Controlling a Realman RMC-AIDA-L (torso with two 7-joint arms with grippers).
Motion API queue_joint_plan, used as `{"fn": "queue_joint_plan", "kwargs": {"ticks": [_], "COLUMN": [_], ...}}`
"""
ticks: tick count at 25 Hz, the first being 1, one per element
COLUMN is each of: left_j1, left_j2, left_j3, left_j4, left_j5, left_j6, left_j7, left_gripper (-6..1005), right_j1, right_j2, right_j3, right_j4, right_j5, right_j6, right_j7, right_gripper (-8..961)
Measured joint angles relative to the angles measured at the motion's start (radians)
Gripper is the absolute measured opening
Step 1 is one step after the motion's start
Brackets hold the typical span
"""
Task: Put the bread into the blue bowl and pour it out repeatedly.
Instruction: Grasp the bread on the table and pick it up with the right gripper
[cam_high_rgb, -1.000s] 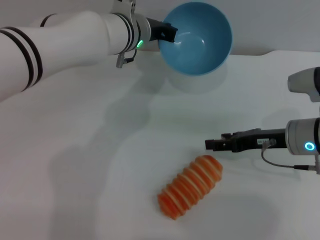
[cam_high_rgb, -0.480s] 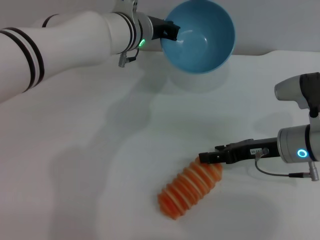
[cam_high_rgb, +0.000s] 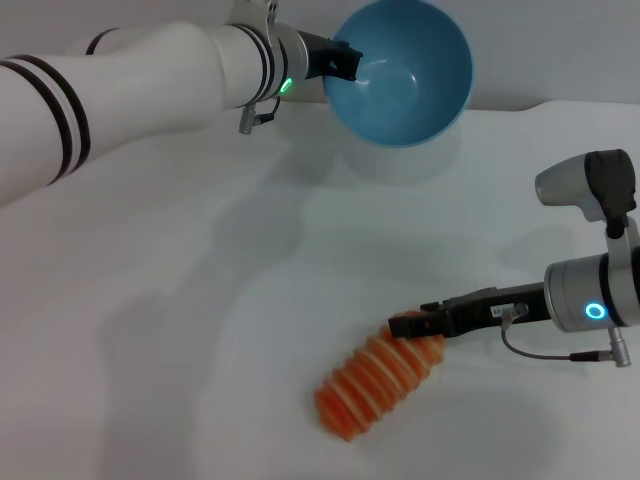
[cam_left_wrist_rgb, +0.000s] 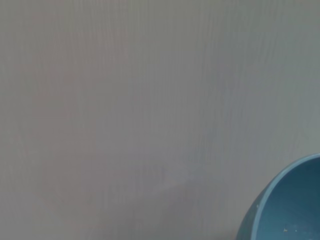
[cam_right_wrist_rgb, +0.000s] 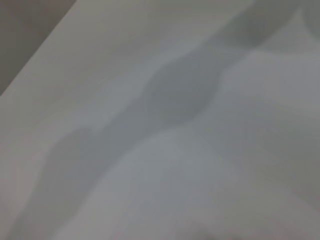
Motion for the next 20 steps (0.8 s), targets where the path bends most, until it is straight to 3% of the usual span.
{"fn": "queue_joint_plan", "kwargs": {"ticks": [13,20], "left_j1": [0.013,0.017], "left_j2": [0.0,0.0], "left_j3": [-0.001,0.002], "left_j4": [0.0,0.0], "left_j5": [0.0,0.0], "left_j6": [-0.003,-0.008], "left_j7": [0.0,0.0], "left_gripper": [-1,-1], "right_j1": [0.005,-0.002], "right_j2": [0.0,0.002], "right_j3": [-0.036,-0.053], "right_j4": [0.004,-0.027], "right_j5": [-0.007,-0.004], "right_j6": [0.003,0.003], "right_j7": [0.0,-0.004], "right_gripper": [693,487]}}
